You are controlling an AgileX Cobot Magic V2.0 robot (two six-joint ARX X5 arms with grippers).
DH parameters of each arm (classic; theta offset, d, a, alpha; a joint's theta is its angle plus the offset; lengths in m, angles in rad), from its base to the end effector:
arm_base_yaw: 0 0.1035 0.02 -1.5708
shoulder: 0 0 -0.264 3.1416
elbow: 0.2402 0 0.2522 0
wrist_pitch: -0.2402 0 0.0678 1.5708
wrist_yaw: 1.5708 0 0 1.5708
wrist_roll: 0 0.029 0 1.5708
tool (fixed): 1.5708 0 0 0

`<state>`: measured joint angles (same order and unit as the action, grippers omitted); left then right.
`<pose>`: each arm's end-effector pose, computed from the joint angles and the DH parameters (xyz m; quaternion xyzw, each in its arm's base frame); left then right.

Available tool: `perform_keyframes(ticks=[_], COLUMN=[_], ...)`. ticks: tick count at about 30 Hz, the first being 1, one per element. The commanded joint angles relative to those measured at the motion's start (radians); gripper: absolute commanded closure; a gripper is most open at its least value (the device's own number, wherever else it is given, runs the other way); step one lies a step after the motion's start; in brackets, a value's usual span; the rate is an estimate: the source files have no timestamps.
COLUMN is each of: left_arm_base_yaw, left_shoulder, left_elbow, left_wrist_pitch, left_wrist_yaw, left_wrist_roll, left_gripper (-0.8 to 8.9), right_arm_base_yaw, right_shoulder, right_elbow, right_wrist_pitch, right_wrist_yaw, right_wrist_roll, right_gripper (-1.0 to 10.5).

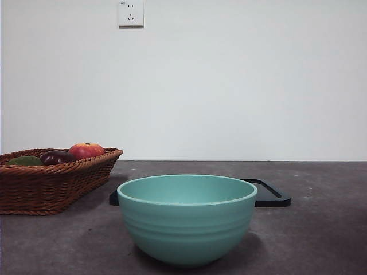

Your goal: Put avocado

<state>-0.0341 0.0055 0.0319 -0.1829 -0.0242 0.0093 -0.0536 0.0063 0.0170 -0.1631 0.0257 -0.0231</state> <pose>0.0949 -0.0025 0.1563 0.0069 0.0781 -0.0053 0.9969 0.0958 -0.0059 0.1531 -0.0104 0.0766 -0.0386 0.9963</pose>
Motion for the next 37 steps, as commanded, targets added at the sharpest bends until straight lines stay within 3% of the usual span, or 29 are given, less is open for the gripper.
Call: perform_keyframes(ticks=[1,12,23,26,37], left_arm_base_yaw=[-0.001,-0.001,-0.001,-0.003,-0.013], left_shoulder=[-0.001,-0.001,0.019,0.071,0.381], left_elbow=[-0.021,-0.018,0.13,0.202,0.571], left_wrist_pitch=[-0.003,-0.004,-0.013,-0.035,-0.21], left_wrist_yaw=[-0.002,-0.003,-0.006,0.014,0.16], left_wrist_roll=[-0.006,-0.006,-0.161,-0.219,-0.227], left_gripper=[7.95,7.97,7.97,7.97,7.96], right_arm_base_yaw=[-0.001,-0.001,0.001,0.015,0.092], right_shoulder=[-0.003,-0.003,0.012,0.053,0.328], right_elbow=[-0.006,-0.005,0.151,0.243,0.551], right_wrist_pitch=[0.014,0.028,-0.038,-0.111,-0.301], right_wrist_yaw=[0.0,-0.031,-0.055,-0.06,-0.206], right_wrist_roll=[-0.007,0.128,0.338,0.351,0.349], right_gripper=[9.3,9.3,9.3,9.3,9.3])
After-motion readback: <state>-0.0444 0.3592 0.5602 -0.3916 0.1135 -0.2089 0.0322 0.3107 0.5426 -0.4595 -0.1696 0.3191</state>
